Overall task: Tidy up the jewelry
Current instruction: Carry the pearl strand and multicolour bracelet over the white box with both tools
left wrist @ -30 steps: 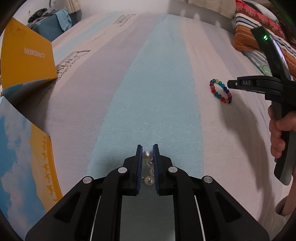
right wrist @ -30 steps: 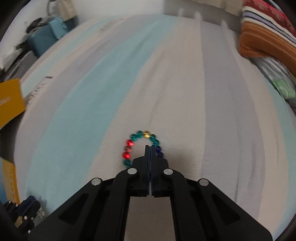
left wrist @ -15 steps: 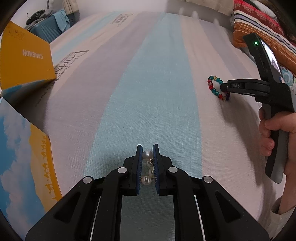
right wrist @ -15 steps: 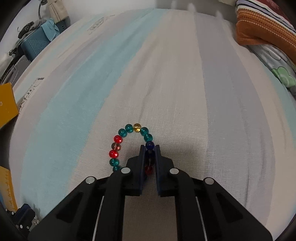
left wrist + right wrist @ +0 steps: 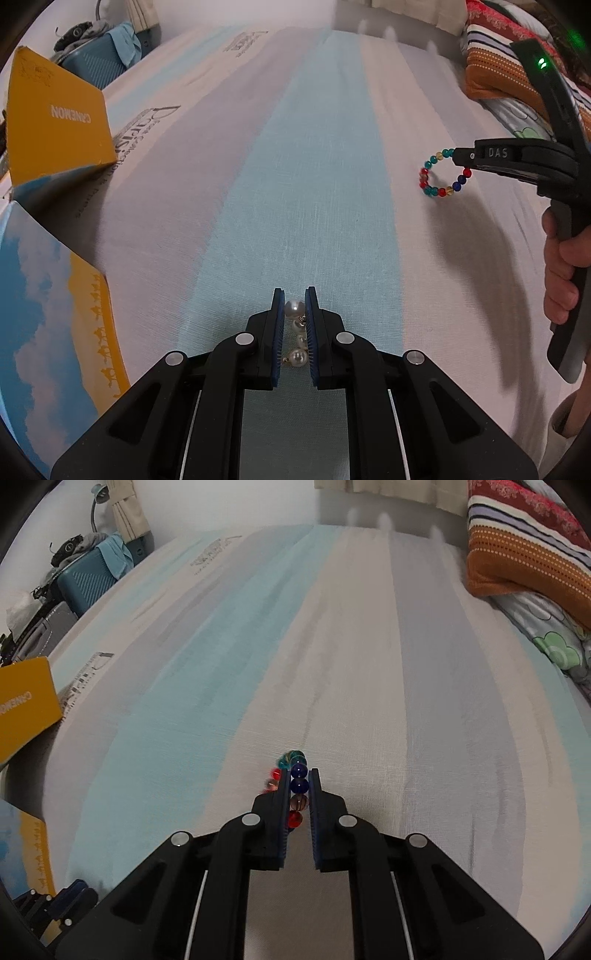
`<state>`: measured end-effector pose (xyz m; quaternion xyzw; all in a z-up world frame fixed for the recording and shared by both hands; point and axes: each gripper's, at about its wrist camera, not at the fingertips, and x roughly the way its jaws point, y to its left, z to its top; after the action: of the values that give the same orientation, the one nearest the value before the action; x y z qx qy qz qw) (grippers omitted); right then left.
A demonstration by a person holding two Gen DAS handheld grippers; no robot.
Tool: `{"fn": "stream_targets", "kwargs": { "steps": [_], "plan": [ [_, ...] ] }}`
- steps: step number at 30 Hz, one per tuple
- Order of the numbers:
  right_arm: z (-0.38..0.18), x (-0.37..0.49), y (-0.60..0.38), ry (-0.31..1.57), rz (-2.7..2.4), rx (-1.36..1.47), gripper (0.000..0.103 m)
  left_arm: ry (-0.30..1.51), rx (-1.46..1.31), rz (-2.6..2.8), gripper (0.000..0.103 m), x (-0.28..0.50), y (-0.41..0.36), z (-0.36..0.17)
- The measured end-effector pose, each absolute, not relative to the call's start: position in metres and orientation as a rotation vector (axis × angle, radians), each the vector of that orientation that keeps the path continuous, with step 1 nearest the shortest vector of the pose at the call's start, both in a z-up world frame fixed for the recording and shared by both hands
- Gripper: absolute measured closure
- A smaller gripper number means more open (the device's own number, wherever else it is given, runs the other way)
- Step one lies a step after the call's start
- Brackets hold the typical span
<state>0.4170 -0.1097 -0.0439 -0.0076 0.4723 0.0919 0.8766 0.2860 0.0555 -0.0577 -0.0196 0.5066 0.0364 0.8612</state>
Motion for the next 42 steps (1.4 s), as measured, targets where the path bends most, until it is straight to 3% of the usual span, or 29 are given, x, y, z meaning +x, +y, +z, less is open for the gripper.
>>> {"fn": "stream_targets", "kwargs": {
  "steps": [24,42],
  "plan": [
    [0.069,0.286,-0.076,0.866,0.251,0.008,0.094,1.01,-0.055,0.02,0.093,0.238,0.063,0.001],
    [0.101,0.198,-0.049,0.794,0.364,-0.044,0.094,0.936,-0.078,0.07,0.093,0.175,0.087,0.056]
  ]
}}
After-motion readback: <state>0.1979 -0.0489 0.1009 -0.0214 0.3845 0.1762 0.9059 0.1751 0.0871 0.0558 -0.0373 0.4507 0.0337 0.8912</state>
